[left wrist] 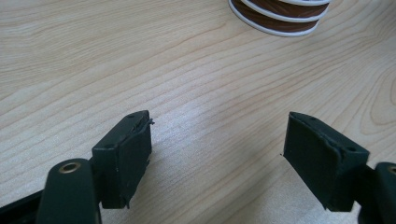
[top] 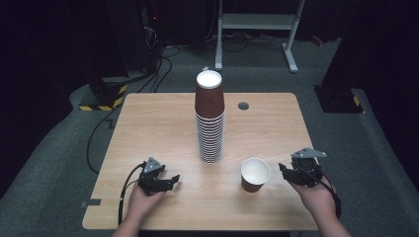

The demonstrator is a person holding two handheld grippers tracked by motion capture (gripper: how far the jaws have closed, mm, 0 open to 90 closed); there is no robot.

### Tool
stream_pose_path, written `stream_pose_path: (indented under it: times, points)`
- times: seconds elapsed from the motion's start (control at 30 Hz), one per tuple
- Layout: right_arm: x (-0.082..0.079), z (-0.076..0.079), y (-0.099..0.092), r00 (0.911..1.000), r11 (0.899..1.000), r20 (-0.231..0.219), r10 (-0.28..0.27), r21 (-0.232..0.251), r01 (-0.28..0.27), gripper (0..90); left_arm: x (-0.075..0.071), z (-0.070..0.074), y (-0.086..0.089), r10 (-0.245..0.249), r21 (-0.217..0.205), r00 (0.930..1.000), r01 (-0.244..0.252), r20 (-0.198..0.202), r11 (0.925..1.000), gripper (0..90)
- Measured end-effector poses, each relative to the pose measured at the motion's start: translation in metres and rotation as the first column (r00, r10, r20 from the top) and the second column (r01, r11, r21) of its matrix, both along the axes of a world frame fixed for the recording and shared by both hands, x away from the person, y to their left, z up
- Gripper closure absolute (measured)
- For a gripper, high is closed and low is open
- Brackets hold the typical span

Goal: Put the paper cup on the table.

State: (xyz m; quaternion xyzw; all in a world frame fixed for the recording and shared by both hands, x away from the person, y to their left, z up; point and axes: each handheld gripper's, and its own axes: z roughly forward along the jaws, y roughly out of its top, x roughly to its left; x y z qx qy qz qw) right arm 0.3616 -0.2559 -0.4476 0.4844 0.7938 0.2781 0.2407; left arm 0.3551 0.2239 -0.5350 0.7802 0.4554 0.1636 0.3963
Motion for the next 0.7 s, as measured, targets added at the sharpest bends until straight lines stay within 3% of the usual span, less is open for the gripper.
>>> stream_pose_path:
  times: [0.03,0.33,0.43,0.47,0.57,0.6,0.7]
  points:
    - [0.0,-0.014,-0.004,0.9998,1.0,0.001,-0.02,0.003,0.02,37.9,0.0,0.0,-0.001,0.003,0.01,1.0,-0.003,-0.009,0.9999,23.9]
    - [0.001,-0.07,-0.011,0.9951,0.994,-0.011,-0.099,0.045,0.099,27.8,0.0,0.0,-0.005,0.014,0.057,0.9999,-0.014,0.003,0.9982,23.4]
    - [0.0,-0.078,-0.011,0.9943,0.993,0.001,-0.107,0.059,0.106,26.1,0.0,-0.001,-0.007,0.014,0.066,0.9999,-0.014,0.002,0.9977,22.3]
    - [-0.001,-0.082,-0.014,0.9932,0.989,0.025,-0.113,0.094,0.111,25.6,0.0,-0.001,-0.008,0.018,0.087,0.9998,-0.018,0.009,0.996,22.0]
    - [0.001,-0.082,-0.016,0.993,0.987,0.014,-0.118,0.109,0.115,24.4,0.0,-0.001,-0.013,0.023,0.127,0.9997,-0.025,0.013,0.9916,18.7]
    - [0.002,-0.082,-0.015,0.9937,0.988,0.013,-0.111,0.108,0.109,24.3,0.0,-0.001,-0.014,0.034,0.127,0.9994,-0.034,-0.001,0.9913,12.3]
    - [0.002,-0.082,-0.014,0.9925,0.987,0.011,-0.122,0.108,0.12,23.5,0.001,-0.002,-0.013,0.043,0.129,0.9991,-0.043,0.001,0.9908,11.0]
